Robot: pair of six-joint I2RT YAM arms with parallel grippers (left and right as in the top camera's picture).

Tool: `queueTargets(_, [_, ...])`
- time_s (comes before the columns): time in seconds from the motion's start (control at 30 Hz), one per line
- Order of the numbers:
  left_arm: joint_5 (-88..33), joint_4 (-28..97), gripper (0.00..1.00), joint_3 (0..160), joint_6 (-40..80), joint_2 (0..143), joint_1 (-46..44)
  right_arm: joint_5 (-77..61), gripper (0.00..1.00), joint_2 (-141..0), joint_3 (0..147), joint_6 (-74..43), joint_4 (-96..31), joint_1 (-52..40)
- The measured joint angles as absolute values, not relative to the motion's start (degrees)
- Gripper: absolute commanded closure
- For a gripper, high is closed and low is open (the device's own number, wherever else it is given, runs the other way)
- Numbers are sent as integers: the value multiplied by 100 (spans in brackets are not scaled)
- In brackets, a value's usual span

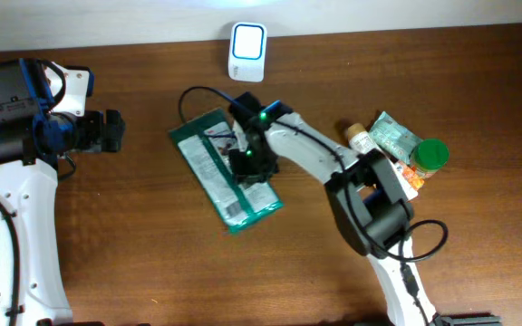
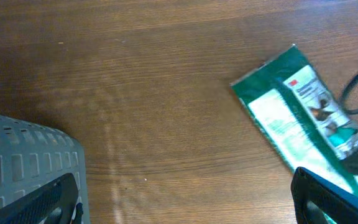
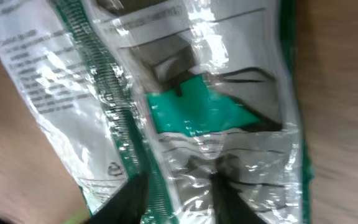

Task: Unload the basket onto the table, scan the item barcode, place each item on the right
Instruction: 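Grasp the glove pack's top edge with the right gripper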

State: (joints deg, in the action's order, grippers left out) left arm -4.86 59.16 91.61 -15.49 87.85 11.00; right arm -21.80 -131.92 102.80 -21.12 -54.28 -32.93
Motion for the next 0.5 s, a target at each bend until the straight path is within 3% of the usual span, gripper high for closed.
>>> queueTargets(0.1, [-486,5916,1,9161,-1549,8785,1100,-1964,42,-13063,10276,-1557,-5666,-3251])
queueTargets(0.33, [-489,5916,1,9161,-1549,8785,1100,-1820,25,-12689,10412,-303,-5723,-2941])
queueTargets(0.5, [-489,5916,1,9161,-1549,8785,1100,-2237,21,-12724,10405,956,-5765,-2475])
